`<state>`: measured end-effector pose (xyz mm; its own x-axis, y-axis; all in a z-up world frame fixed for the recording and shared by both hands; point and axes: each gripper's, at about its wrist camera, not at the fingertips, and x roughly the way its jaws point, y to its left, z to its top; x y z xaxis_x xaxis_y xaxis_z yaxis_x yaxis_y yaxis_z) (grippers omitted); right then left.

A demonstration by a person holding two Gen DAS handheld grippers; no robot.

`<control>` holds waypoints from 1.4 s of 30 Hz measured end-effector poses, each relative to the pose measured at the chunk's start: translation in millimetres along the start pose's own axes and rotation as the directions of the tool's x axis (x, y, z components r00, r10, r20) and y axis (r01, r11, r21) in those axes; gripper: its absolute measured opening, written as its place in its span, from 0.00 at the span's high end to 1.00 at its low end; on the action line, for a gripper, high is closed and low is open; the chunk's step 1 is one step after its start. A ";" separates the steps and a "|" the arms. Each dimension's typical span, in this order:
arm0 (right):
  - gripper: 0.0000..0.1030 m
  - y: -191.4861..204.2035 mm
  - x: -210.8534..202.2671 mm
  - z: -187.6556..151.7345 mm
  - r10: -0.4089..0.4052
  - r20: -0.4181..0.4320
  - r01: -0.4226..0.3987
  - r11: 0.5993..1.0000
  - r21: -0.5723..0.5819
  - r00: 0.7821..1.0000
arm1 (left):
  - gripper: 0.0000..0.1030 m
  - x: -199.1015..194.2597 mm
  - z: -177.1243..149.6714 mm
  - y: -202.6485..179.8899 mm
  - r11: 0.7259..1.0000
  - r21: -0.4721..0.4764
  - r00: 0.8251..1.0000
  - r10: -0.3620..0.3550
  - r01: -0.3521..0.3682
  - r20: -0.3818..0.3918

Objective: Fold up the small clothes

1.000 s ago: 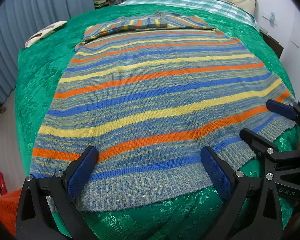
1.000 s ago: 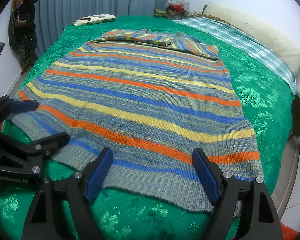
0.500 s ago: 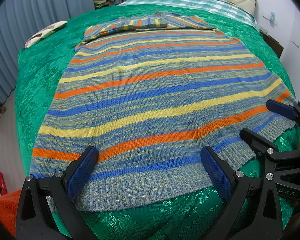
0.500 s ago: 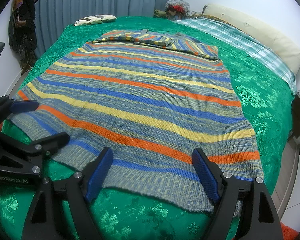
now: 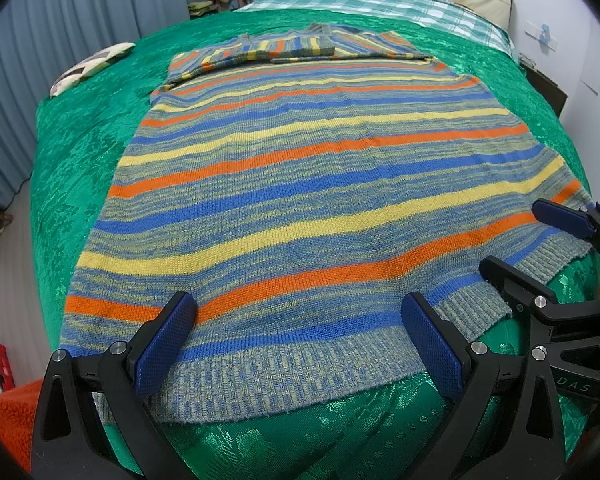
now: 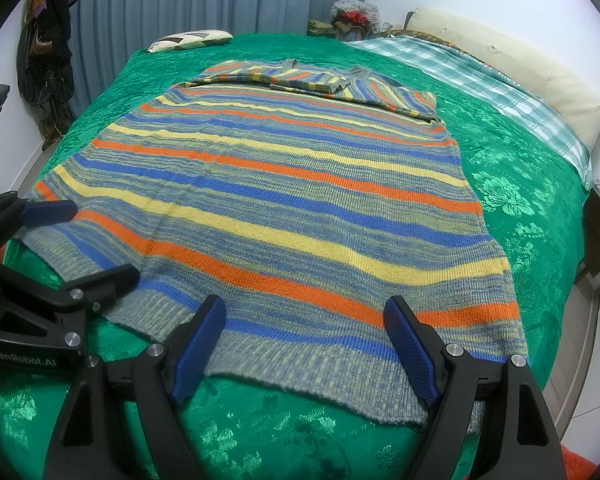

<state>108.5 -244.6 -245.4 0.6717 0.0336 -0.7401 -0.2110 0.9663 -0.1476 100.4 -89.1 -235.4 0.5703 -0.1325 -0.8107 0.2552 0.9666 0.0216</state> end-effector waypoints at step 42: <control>0.93 -152.8 -12.6 20.1 0.578 -0.268 -0.441 0.788 0.429 0.771 | 0.96 -29.3 24.6 128.1 0.968 -0.179 0.936 -0.220 0.175 -0.274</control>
<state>146.6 -387.6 -200.4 0.2054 0.5154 -0.8320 -0.1581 0.8564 0.4915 135.6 33.2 -194.5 0.2644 -0.2764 -0.9240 0.2066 0.9521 -0.2257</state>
